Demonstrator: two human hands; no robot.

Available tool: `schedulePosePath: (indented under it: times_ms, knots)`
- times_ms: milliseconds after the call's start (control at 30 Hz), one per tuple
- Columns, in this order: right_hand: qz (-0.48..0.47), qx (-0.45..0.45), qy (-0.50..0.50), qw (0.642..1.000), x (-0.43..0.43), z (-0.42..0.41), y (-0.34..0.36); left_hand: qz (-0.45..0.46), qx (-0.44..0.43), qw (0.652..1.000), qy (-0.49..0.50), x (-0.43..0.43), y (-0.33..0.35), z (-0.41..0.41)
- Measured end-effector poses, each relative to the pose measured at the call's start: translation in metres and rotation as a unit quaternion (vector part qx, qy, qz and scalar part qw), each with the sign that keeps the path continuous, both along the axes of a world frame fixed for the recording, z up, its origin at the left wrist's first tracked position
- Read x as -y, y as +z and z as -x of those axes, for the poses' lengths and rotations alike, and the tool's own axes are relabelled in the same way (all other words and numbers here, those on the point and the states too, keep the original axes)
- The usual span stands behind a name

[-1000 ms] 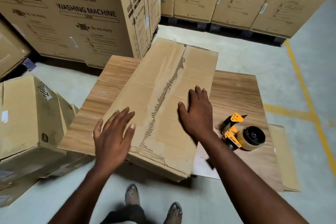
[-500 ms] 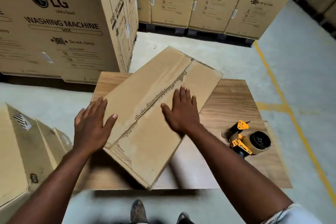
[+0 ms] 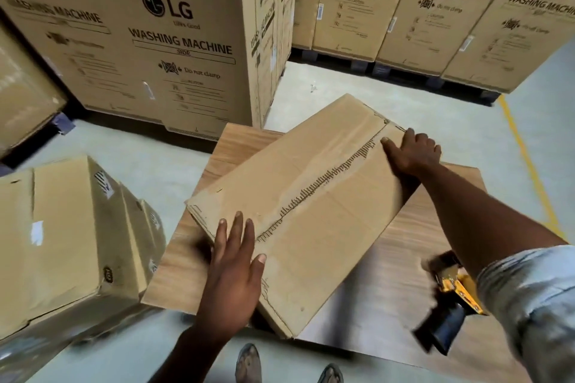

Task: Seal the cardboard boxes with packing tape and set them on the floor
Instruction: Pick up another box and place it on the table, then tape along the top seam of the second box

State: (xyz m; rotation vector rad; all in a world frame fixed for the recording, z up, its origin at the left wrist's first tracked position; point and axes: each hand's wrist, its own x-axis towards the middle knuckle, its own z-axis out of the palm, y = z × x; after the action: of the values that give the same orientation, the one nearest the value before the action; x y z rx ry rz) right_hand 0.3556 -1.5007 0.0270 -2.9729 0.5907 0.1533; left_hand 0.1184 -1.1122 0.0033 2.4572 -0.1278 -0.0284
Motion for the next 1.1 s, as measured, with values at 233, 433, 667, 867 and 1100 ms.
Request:
schedulePosePath:
  times_ms: [233, 433, 667, 867, 1100]
  knots:
    - [0.034, 0.054, -0.012, 0.998, 0.011, 0.042, -0.005, 0.076, -0.053, 0.993, 0.074, 0.000, 0.015, -0.037]
    - [0.004, 0.090, -0.103, 0.991, 0.020, 0.124, -0.009, 0.098, -0.039, 0.990, 0.092, -0.006, 0.029, -0.106]
    - [-0.017, 0.094, -0.171, 0.981, -0.003, 0.195, -0.008, 0.093, -0.059, 0.994, -0.021, -0.006, 0.042, -0.194]
    - [-0.055, 0.111, -0.177, 0.976, -0.014, 0.230, -0.004, 0.113, -0.080, 0.988, -0.065, -0.003, 0.033, -0.243]
    - [-0.132, 0.097, -0.181, 0.970, 0.026, 0.225, -0.001, 0.085, -0.033, 0.993, -0.073, 0.017, 0.020, -0.233]
